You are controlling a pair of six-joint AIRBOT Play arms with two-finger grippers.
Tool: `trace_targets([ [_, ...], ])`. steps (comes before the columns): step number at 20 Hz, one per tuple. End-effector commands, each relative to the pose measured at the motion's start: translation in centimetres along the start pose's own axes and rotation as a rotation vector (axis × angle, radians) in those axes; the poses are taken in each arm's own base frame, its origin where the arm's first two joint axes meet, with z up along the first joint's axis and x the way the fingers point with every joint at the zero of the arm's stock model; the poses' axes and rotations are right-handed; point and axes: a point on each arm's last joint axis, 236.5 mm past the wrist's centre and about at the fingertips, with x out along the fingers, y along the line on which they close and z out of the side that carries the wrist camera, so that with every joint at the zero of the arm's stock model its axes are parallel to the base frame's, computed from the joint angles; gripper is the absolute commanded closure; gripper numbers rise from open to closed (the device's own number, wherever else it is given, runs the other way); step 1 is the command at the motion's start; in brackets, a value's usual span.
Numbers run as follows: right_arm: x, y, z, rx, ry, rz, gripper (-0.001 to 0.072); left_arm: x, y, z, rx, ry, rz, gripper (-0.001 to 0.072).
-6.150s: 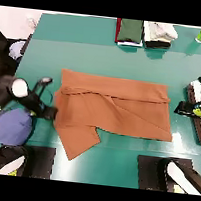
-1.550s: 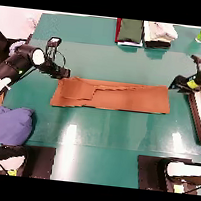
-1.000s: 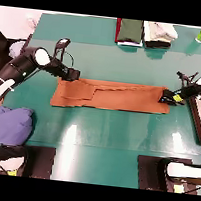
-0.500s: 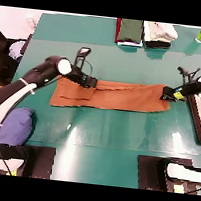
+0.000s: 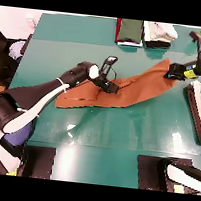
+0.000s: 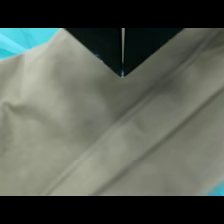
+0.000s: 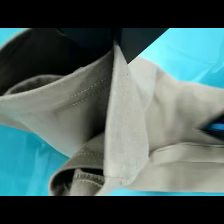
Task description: Fold the shirts.
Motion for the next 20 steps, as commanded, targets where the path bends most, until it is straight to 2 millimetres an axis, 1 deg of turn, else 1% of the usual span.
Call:
trace_targets([
  [1,-2.1,3.0,0.7,-0.053,-0.023,0.016,0.0696,1.4,-0.7,-0.9,0.009,0.047,-0.018,0.0686],
  [3,-2.0,2.8,0.6,-0.051,-0.018,0.014,0.0696,1.4,-0.6,-1.0,0.008,0.052,-0.017,0.0686],
  [5,-2.3,2.0,0.1,-0.03,0.0,0.004,0.0696,1.2,-0.7,-1.0,0.009,0.053,-0.018,0.0686],
  [7,-2.7,-0.8,-0.3,-0.002,0.016,-0.07,0.0696,0.7,-0.8,-0.6,0.018,0.056,-0.017,0.0685],
  [9,-2.8,-4.2,-1.4,0.032,0.055,-0.171,0.0696,-0.5,-1.1,0.6,0.039,0.044,-0.023,0.0686],
  [11,-1.4,-7.2,-3.7,0.101,0.119,-0.205,0.0696,-1.9,-1.3,2.4,0.061,0.012,-0.023,0.0686],
  [13,1.2,-10.0,-5.9,0.161,0.152,-0.221,0.0695,-3.3,-2.1,4.0,0.092,-0.024,-0.028,0.0686],
  [15,3.7,-12.3,-7.8,0.22,0.161,-0.233,0.0695,-4.3,-2.9,5.3,0.123,-0.056,-0.038,0.0685],
  [17,5.6,-14.1,-8.9,0.256,0.142,-0.249,0.0693,-4.8,-3.2,5.8,0.135,-0.071,-0.042,0.0685],
  [20,7.0,-15.8,-10.7,0.305,0.146,-0.263,0.0693,-4.8,-3.2,5.4,0.136,-0.054,-0.041,0.0685],
])
